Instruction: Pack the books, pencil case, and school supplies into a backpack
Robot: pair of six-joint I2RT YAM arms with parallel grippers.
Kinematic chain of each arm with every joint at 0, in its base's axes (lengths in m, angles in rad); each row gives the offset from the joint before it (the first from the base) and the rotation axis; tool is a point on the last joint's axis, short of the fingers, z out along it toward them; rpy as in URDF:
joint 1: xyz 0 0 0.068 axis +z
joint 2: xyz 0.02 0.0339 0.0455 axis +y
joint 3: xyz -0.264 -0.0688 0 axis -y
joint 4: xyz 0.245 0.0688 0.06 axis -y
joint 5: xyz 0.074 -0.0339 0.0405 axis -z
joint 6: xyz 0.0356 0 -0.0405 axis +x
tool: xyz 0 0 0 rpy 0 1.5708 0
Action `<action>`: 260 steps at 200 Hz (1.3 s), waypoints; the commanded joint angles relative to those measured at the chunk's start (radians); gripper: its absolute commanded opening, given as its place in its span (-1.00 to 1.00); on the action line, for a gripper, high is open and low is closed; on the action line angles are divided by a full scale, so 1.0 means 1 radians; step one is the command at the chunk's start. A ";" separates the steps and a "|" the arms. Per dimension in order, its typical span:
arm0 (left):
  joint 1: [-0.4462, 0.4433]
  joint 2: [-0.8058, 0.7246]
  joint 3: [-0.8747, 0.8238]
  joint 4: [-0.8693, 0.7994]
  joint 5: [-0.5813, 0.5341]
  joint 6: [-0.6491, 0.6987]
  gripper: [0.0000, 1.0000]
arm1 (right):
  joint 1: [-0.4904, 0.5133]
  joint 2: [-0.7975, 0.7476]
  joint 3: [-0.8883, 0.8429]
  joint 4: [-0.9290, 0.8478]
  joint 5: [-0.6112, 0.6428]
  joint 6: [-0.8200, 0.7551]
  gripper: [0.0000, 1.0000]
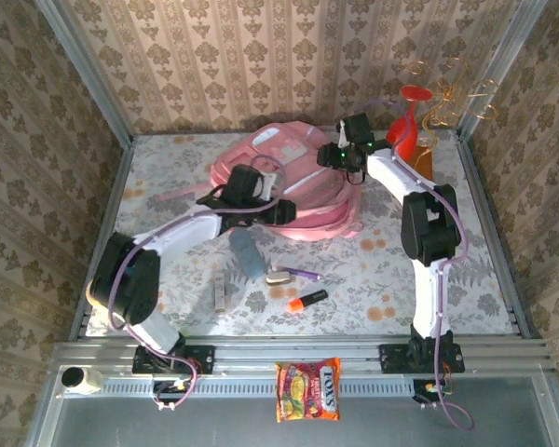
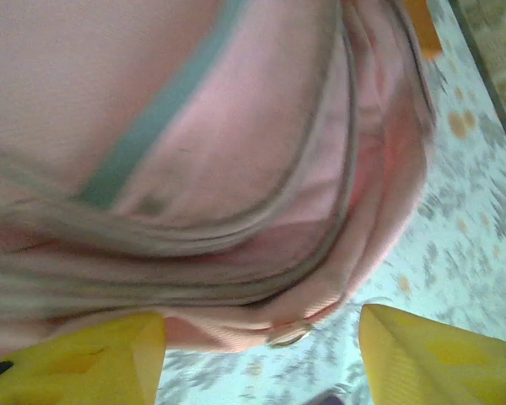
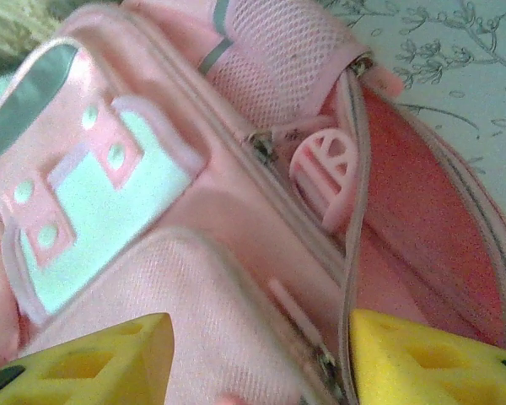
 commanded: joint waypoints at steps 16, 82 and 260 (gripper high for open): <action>0.183 -0.115 -0.173 0.083 -0.149 -0.040 0.31 | 0.033 -0.292 -0.285 0.003 0.071 -0.013 0.19; 0.315 -0.082 -0.208 0.133 -0.132 -0.070 0.37 | 0.197 -0.410 -0.548 0.119 -0.067 0.100 0.15; 0.368 0.342 0.026 0.214 -0.029 -0.153 -0.08 | 0.120 -0.243 -0.477 0.077 0.161 0.011 -0.08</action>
